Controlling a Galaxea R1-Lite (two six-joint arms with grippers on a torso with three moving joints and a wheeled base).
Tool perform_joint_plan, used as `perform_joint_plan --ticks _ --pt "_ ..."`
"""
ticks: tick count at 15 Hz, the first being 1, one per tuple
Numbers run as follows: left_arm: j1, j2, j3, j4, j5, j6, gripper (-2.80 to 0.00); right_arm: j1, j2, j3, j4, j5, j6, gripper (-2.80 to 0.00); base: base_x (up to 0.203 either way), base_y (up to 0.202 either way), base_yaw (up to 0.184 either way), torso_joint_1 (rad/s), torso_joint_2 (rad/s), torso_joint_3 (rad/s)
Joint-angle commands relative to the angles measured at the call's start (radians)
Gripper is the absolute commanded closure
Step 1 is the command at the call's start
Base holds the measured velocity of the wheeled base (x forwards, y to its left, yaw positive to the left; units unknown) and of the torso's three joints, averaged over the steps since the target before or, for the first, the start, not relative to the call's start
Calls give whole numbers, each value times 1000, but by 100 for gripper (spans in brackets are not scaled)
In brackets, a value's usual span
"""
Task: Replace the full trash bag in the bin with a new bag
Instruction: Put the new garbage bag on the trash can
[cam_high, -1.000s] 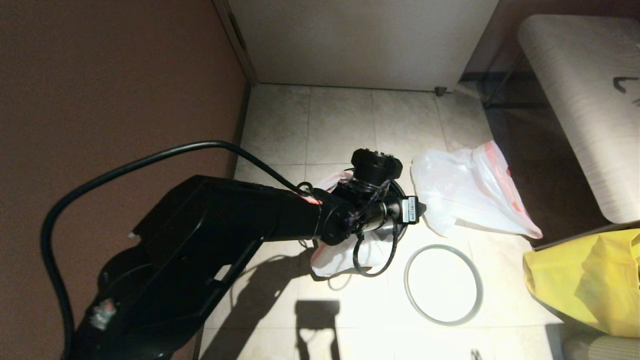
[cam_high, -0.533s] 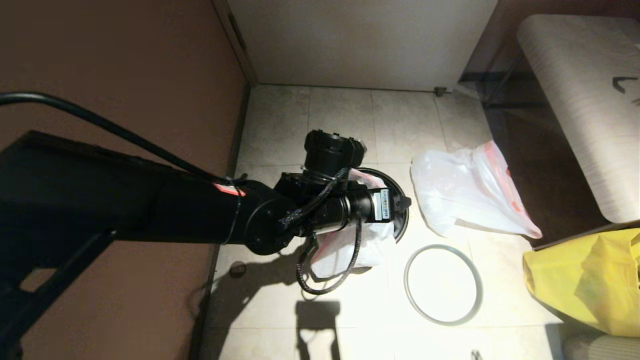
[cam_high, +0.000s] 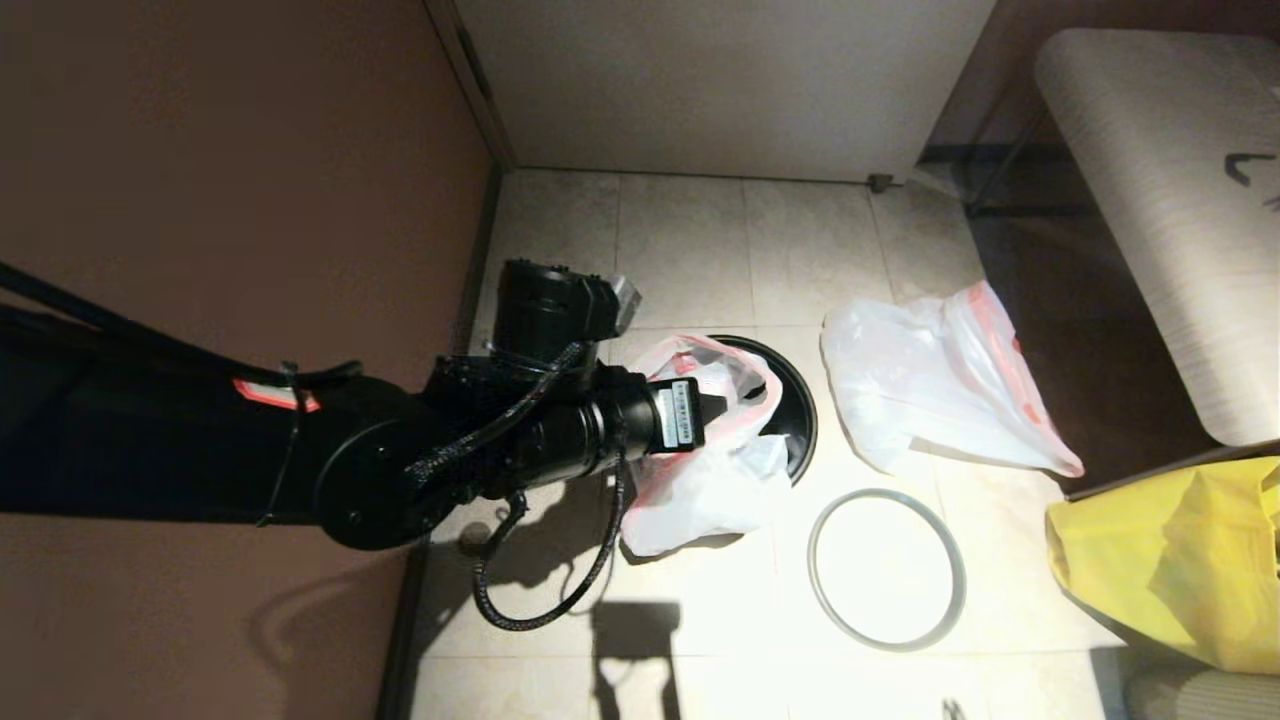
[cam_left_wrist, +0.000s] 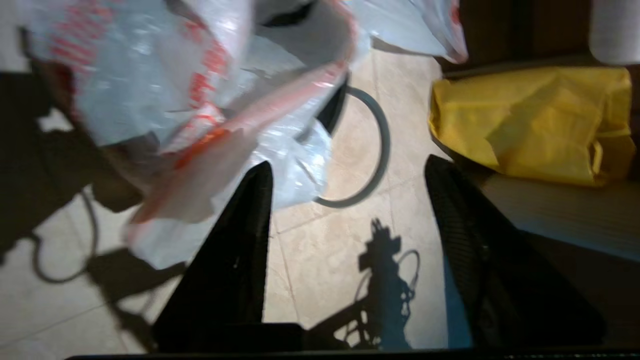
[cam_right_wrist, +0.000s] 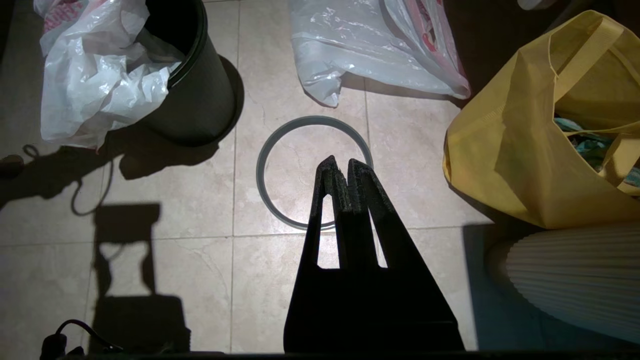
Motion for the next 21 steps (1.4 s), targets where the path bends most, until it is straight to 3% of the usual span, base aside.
perform_joint_plan --ticks 1,3,7,9,10,12,14,16,19,21 --pt "23 -71 39 0 81 7 0 1 1 1 0 0 -1 0 0 0 0 0 0 0" --pt "61 -135 109 2 149 25 0 0 1 1 0 0 1 0 0 0 0 0 0 0" --pt "75 -294 327 -8 195 21 0 1 1 2 0 0 0 0 0 0 0 0 0 0" --pt "80 -271 334 -17 274 38 0 1 1 0 0 0 -1 0 0 0 0 0 0 0" --pt "85 -283 331 -21 281 66 0 0 1 2 0 0 -1 0 0 0 0 0 0 0" --pt "109 -280 327 -15 280 105 0 1 1 0 3 4 -12 0 0 0 0 0 0 0" --pt "216 -270 311 -21 268 211 0 1 7 -2 10 32 -80 0 0 0 0 0 0 0" --pt "273 -265 248 -20 204 272 0 -2 29 -19 10 35 -108 0 0 0 0 0 0 0" --pt "286 -254 199 -15 148 293 0 -1 208 -137 8 29 -118 0 0 0 0 0 0 0" --pt "286 -209 194 -18 143 294 0 2 425 -308 5 29 -155 0 0 0 0 0 0 0"
